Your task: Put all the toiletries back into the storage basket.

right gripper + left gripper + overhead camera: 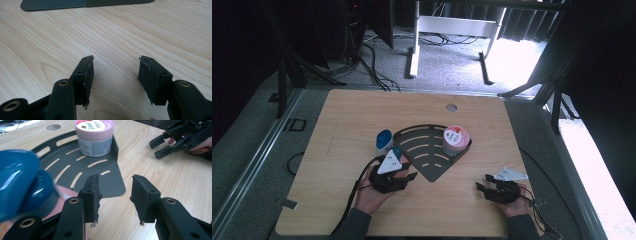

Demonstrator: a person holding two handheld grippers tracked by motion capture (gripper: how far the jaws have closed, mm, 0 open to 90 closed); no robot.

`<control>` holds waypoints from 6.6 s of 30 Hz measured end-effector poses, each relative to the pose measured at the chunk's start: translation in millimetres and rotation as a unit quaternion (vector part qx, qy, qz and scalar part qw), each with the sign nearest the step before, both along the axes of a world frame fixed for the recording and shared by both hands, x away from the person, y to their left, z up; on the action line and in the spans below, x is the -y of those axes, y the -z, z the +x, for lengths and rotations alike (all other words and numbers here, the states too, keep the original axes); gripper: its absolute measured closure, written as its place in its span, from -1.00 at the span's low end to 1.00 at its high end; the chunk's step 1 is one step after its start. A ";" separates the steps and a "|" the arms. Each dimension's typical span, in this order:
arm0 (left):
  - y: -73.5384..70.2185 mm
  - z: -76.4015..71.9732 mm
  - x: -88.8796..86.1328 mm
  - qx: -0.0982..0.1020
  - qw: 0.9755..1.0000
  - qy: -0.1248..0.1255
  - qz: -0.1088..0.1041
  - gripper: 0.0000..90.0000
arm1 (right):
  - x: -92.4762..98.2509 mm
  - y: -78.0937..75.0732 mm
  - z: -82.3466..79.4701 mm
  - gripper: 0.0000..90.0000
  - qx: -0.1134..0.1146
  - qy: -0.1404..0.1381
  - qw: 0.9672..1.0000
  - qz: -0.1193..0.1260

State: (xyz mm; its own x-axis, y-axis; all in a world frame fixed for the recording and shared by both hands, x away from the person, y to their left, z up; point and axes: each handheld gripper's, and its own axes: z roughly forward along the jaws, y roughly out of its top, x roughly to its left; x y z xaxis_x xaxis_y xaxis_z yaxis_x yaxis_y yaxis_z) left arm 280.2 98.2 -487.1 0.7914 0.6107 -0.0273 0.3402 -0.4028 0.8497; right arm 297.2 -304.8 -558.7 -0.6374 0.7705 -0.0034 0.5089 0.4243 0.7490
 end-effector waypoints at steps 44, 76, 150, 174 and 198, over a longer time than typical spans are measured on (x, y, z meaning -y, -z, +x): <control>-10.9 -4.3 -57.3 0.010 0.997 -0.074 -0.004 1.00 | 0.0 0.0 -0.1 0.00 0.000 -0.001 1.000 0.000; -26.2 -13.2 -45.9 0.032 0.998 -0.044 -0.036 0.99 | 0.0 0.0 -0.1 -0.01 -0.001 -0.001 1.000 0.000; -5.2 26.7 -2.9 0.015 0.998 -0.059 -0.025 0.12 | -0.3 0.1 0.1 -0.06 -0.001 -0.007 1.000 -0.001; -5.9 34.5 2.3 -0.001 0.997 -0.064 -0.036 0.07 | -0.4 0.0 0.1 -0.07 -0.002 -0.008 1.000 0.000; -12.1 30.6 10.6 -0.009 0.998 -0.062 -0.016 0.17 | -0.3 0.0 0.1 -0.07 -0.002 -0.009 1.000 -0.001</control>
